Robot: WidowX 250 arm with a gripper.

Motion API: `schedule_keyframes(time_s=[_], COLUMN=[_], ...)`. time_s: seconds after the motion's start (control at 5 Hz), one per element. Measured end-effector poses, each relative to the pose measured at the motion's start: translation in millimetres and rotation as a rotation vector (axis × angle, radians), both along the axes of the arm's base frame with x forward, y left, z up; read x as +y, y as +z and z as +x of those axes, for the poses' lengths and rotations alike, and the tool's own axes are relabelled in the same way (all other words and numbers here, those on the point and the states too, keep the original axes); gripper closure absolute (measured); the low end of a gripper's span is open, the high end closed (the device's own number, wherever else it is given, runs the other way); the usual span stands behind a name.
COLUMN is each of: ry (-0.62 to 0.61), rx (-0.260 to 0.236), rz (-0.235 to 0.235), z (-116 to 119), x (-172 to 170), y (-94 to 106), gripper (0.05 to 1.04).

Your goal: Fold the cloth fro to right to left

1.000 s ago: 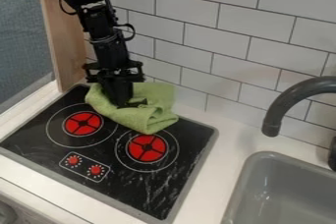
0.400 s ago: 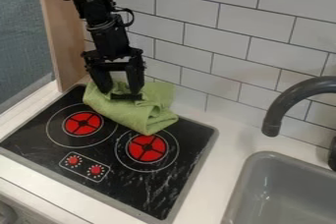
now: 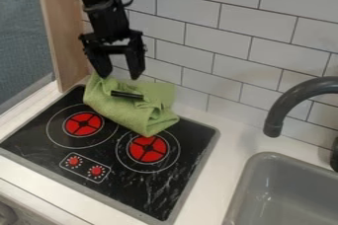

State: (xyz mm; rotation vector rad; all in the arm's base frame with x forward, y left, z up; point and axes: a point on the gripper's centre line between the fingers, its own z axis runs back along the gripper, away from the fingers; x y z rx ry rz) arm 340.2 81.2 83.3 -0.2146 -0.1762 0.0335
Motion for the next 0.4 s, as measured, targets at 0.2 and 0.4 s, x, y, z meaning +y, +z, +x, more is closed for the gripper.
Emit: schedule_keyframes(time_s=[0.2, 0.4], ry=[-0.006, -0.007], rx=[-0.030, -0.035], rz=[0.004, 0.006], z=[-5.1, -4.9], x=[1.7, 1.9], y=[17.3, 18.4], gripper=[0.084, 0.084])
